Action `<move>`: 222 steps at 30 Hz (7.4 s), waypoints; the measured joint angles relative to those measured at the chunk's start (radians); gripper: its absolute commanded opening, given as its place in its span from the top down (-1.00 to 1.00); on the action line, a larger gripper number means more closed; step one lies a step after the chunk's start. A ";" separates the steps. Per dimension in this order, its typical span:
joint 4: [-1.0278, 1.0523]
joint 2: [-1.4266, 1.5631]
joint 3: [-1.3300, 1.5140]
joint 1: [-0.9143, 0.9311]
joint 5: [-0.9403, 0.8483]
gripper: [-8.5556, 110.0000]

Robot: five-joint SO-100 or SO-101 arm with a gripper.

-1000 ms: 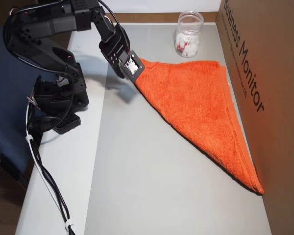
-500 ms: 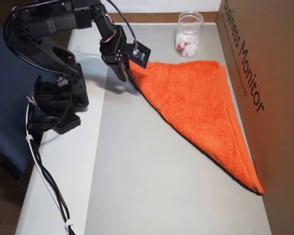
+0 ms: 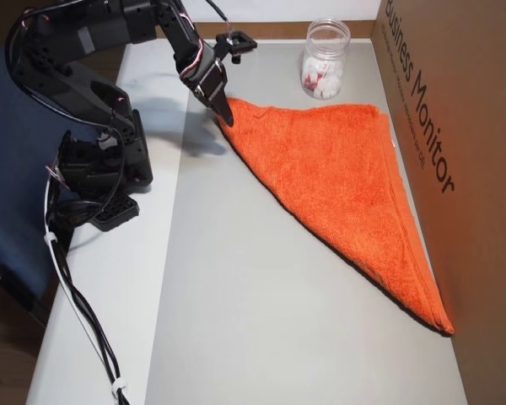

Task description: Fold the blanket.

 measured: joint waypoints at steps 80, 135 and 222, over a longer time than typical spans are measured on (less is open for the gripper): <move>-0.354 -0.571 -0.046 -0.356 -0.403 0.86; 0.031 0.097 -0.006 -0.364 0.413 0.86; -0.825 -1.144 -1.014 0.759 0.515 0.86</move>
